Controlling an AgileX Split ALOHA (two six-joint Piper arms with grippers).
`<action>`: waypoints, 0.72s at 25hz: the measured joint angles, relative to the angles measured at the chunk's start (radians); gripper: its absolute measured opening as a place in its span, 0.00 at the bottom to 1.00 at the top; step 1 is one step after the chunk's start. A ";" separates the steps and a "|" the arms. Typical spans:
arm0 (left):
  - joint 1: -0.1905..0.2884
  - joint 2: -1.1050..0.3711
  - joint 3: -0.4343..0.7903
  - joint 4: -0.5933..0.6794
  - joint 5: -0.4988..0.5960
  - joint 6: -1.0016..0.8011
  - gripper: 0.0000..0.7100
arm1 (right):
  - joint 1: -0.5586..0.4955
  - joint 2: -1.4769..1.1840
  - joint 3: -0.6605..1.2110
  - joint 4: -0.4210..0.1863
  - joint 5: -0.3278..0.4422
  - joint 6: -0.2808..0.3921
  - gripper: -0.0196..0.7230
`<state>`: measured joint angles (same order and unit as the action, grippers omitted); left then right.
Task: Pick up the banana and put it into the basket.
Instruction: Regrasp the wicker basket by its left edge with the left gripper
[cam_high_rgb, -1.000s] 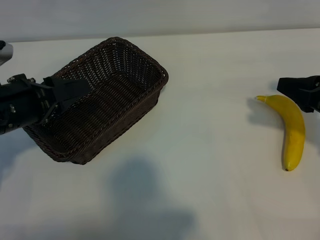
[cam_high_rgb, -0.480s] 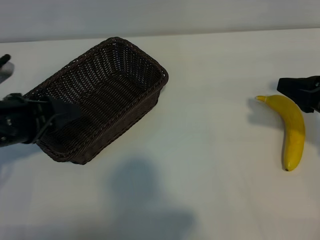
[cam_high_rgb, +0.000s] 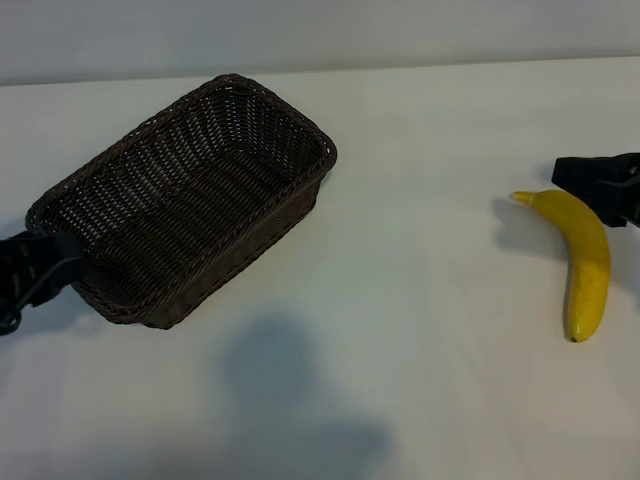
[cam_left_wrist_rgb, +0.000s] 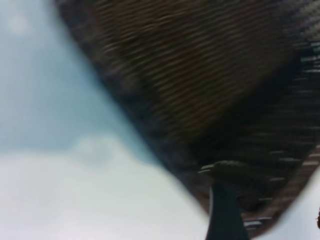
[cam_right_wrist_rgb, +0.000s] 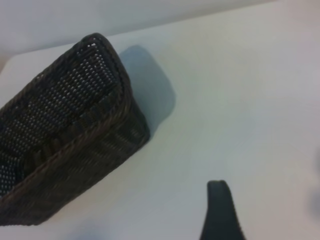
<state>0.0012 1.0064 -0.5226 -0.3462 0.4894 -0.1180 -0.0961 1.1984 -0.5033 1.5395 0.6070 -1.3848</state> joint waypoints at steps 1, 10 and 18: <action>0.000 0.000 0.000 0.041 0.000 -0.036 0.67 | 0.000 0.000 0.000 0.000 0.003 0.000 0.68; 0.000 0.037 0.000 0.104 -0.030 -0.105 0.67 | 0.000 0.000 0.000 0.000 0.028 0.001 0.68; 0.000 0.155 0.000 0.104 -0.110 -0.106 0.67 | 0.000 0.000 0.000 0.000 0.031 0.001 0.68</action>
<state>0.0012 1.1612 -0.5226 -0.2425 0.3792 -0.2244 -0.0961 1.1984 -0.5033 1.5392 0.6383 -1.3841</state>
